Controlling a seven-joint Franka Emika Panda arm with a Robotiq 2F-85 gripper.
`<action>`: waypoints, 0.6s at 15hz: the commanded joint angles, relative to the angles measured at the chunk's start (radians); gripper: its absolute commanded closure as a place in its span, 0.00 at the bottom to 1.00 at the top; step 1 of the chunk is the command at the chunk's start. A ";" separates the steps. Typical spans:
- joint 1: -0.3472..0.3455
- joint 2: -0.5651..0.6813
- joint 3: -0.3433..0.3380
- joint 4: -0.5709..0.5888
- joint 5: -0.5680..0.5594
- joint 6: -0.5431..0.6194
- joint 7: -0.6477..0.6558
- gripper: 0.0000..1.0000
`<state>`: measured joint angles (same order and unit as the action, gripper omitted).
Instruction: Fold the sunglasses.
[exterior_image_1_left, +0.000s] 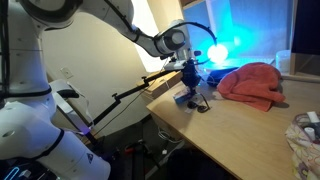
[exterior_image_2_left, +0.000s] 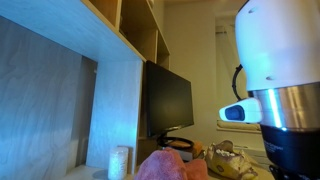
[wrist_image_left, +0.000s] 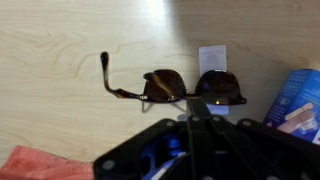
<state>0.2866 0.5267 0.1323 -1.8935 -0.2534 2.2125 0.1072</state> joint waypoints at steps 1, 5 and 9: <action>0.013 0.047 -0.013 0.056 -0.003 -0.034 0.004 1.00; 0.012 0.089 -0.016 0.086 0.003 -0.043 0.001 1.00; 0.010 0.124 -0.018 0.113 0.008 -0.050 -0.005 1.00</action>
<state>0.2858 0.6222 0.1279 -1.8289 -0.2532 2.2063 0.1067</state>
